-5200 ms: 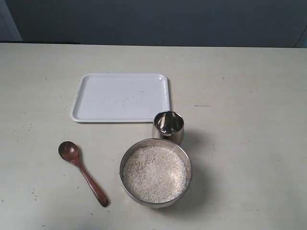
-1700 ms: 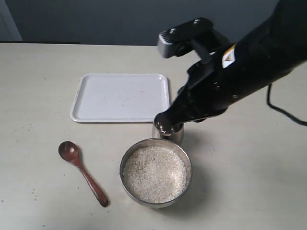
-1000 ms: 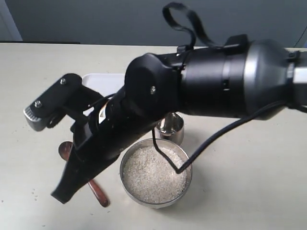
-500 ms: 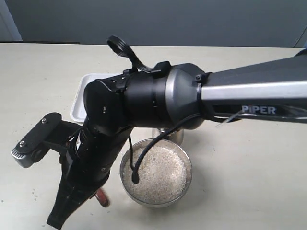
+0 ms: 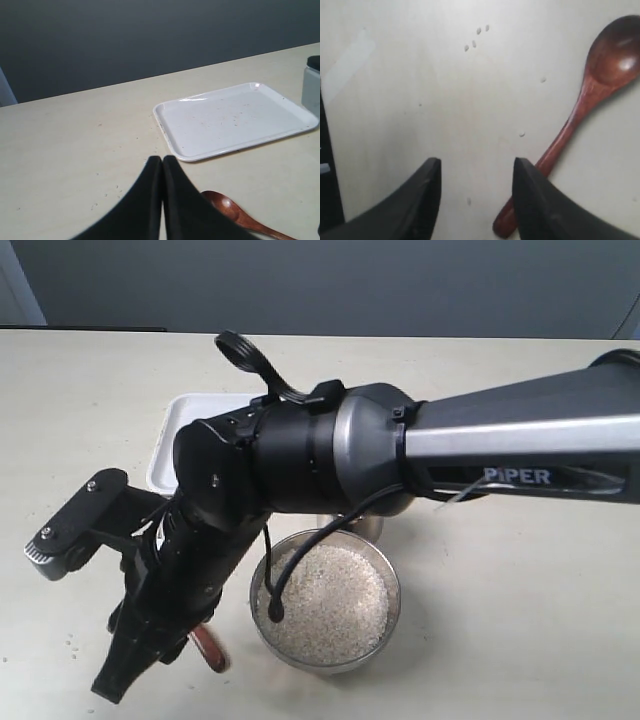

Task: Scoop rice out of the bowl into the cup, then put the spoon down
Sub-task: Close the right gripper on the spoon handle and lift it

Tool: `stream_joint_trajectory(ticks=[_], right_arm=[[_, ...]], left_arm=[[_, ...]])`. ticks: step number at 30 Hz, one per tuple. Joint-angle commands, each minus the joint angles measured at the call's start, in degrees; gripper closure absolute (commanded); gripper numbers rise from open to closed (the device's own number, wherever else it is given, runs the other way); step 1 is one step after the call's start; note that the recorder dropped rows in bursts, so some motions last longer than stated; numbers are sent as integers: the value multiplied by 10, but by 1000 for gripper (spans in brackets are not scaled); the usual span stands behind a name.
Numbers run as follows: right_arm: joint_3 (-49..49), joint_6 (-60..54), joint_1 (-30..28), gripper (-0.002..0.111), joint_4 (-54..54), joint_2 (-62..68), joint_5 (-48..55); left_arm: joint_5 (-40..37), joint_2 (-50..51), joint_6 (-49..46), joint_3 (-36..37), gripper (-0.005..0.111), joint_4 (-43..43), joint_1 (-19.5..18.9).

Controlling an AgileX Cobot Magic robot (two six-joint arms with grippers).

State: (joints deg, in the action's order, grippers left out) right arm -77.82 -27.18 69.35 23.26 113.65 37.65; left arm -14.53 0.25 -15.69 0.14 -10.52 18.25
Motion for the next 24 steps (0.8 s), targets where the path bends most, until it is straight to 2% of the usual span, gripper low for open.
stream_joint_trajectory(ticks=[1,10,17,24], right_arm=[[-3,22,1,64,-2,1,-50],[-36,79,1,64,-31,65,31],[-39,173,1,64,-117,68,30],[-39,182,1,64,-127,69,24]], left_arm=[[8,-2,1,-1,106,0,1],[8,-2,1,-1,106,0,1],[8,-2,1,-1,106,0,1],[8,-2,1,-1,106,0,1]])
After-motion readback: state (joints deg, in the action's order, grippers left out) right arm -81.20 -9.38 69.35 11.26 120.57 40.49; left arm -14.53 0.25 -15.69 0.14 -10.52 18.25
